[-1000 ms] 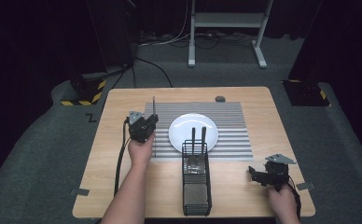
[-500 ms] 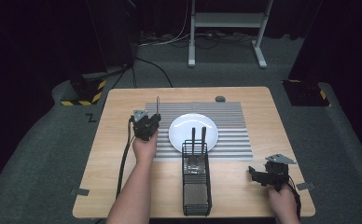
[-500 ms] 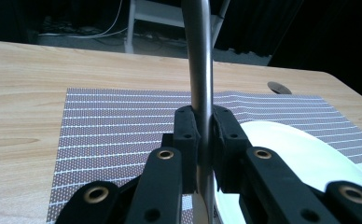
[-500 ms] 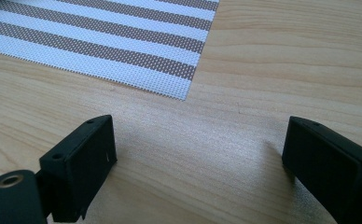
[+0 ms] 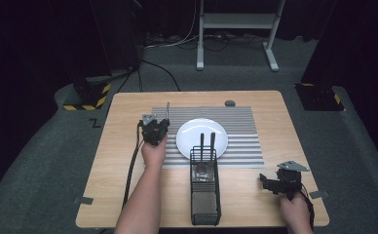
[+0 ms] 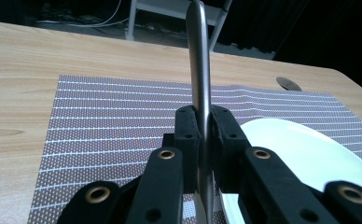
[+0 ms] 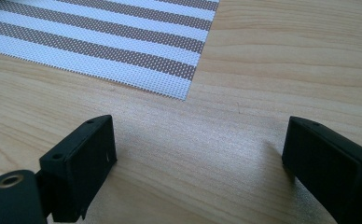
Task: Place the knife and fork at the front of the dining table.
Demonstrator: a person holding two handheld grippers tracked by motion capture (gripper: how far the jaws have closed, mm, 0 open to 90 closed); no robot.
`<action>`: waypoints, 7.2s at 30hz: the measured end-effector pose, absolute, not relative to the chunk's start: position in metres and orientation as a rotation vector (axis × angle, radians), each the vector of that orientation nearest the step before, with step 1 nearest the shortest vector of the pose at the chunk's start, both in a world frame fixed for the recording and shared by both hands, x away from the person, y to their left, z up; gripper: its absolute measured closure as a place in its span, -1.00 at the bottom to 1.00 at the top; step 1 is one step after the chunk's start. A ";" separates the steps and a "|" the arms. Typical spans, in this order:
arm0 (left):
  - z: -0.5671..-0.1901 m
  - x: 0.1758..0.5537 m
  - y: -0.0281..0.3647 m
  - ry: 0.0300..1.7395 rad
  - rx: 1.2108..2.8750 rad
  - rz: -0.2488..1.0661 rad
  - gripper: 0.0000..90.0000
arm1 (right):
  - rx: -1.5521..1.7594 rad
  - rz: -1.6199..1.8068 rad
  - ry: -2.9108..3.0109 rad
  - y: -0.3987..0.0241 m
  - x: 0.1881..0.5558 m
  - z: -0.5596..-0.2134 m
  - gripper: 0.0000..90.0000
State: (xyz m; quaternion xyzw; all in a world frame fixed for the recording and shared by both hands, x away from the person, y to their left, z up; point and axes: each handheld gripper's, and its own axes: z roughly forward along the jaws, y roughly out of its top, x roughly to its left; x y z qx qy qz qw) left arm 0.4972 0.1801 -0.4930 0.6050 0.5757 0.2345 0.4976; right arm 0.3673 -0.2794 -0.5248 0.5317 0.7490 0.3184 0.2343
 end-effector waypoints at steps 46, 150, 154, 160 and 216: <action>-0.509 0.524 0.184 1.560 1.504 0.480 0.83 | 1.459 0.874 2.056 -0.279 0.367 -0.525 -0.79; -0.531 0.312 0.247 1.512 1.926 0.626 -0.99 | 1.342 1.016 1.930 -0.278 0.352 -0.509 -0.73; -0.531 0.312 0.247 1.512 1.926 0.627 -0.99 | 1.213 1.118 1.874 -0.267 0.344 -0.494 -0.75; -0.531 0.312 0.247 1.515 1.925 0.627 -0.99 | 1.110 1.180 1.852 -0.246 0.338 -0.478 -0.75; -0.531 0.312 0.247 1.509 1.927 0.625 -1.00 | 0.921 1.567 1.787 -0.109 0.369 -0.428 0.60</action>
